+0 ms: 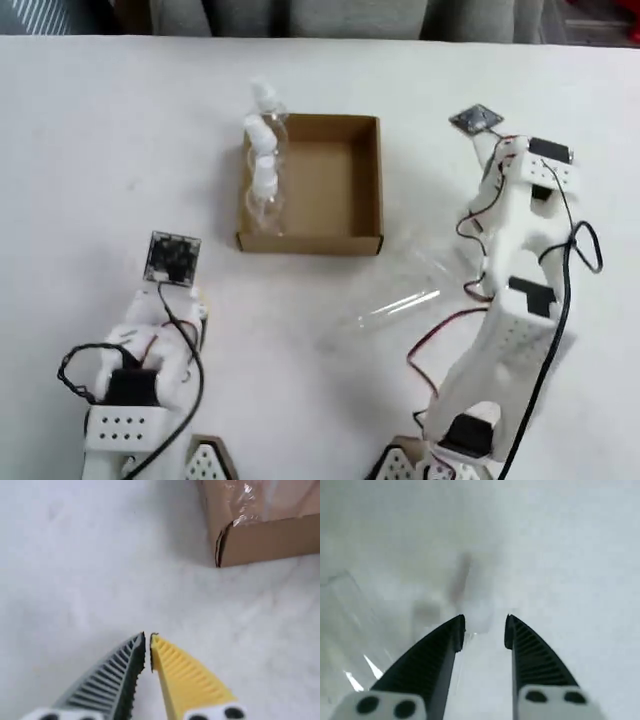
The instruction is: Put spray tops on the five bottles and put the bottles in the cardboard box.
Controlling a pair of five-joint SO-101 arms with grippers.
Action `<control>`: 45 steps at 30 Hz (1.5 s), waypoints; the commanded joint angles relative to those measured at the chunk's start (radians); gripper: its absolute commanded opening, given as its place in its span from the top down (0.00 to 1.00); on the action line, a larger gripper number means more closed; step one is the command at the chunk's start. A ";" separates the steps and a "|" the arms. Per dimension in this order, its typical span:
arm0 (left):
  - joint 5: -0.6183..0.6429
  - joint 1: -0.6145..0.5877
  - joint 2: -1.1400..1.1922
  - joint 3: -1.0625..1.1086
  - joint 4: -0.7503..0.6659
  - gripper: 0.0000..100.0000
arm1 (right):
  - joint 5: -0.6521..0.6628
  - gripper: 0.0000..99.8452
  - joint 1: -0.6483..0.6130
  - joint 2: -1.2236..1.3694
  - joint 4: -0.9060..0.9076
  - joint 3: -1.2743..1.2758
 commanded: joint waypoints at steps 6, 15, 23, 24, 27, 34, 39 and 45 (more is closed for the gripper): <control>-0.009 -0.002 -0.012 -0.011 -0.031 0.96 | -0.017 0.82 -0.027 0.127 -0.024 -0.109; -0.009 -0.002 -0.012 -0.011 -0.031 0.96 | -0.015 0.97 -0.007 0.217 0.033 -0.298; -0.009 -0.002 -0.012 -0.011 -0.031 0.96 | -0.209 0.98 -0.004 0.127 0.340 -0.532; -0.009 -0.002 -0.012 -0.011 -0.031 0.96 | -0.253 0.98 -0.007 0.113 0.387 -0.566; -0.009 -0.002 -0.012 -0.011 -0.031 0.96 | -0.404 0.98 -0.024 0.061 0.449 -0.621; -0.002 -0.010 -0.012 -0.011 -0.031 0.96 | -0.632 0.98 -0.068 -0.166 0.447 -0.473; -0.002 -0.010 -0.012 -0.011 -0.031 0.96 | -0.635 0.98 -0.177 -0.392 0.446 -0.210; 0.000 -0.012 -0.012 -0.012 -0.031 0.96 | -0.638 0.98 -0.380 -0.608 0.443 0.057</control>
